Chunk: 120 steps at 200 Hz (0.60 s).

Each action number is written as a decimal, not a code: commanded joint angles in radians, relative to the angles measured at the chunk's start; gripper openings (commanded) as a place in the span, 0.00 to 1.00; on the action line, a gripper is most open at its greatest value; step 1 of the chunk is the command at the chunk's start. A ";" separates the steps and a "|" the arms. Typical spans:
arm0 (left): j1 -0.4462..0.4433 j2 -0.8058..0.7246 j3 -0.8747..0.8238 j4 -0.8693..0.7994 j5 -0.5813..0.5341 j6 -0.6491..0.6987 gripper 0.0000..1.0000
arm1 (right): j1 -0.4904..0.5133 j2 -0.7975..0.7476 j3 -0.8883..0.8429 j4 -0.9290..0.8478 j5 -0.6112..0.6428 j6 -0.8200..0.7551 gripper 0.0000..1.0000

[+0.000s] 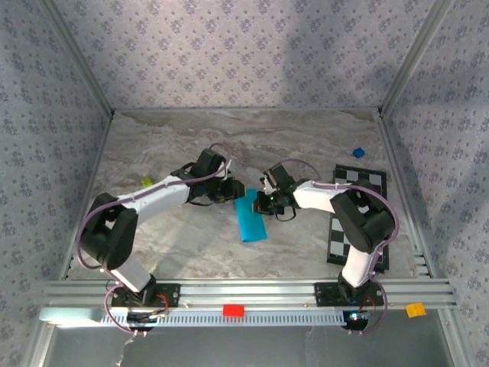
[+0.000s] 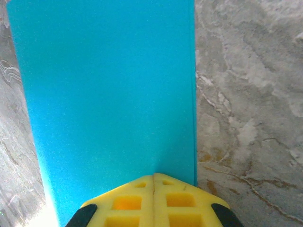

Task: Fold a paper plane with a square sheet of paper (pick it up from the middle)
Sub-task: Hold the square sheet of paper at the center of the table, then first fold the square sheet of paper in half at the center of the table.

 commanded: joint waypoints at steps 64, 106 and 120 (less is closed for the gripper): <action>-0.004 0.126 -0.119 0.270 0.146 -0.140 0.00 | 0.002 0.061 -0.037 -0.102 0.069 0.015 0.00; -0.003 0.155 -0.157 0.237 0.114 -0.100 0.00 | 0.003 0.061 -0.044 -0.093 0.069 0.023 0.00; -0.004 0.156 -0.175 0.208 0.086 -0.068 0.00 | 0.004 0.060 -0.049 -0.090 0.070 0.026 0.00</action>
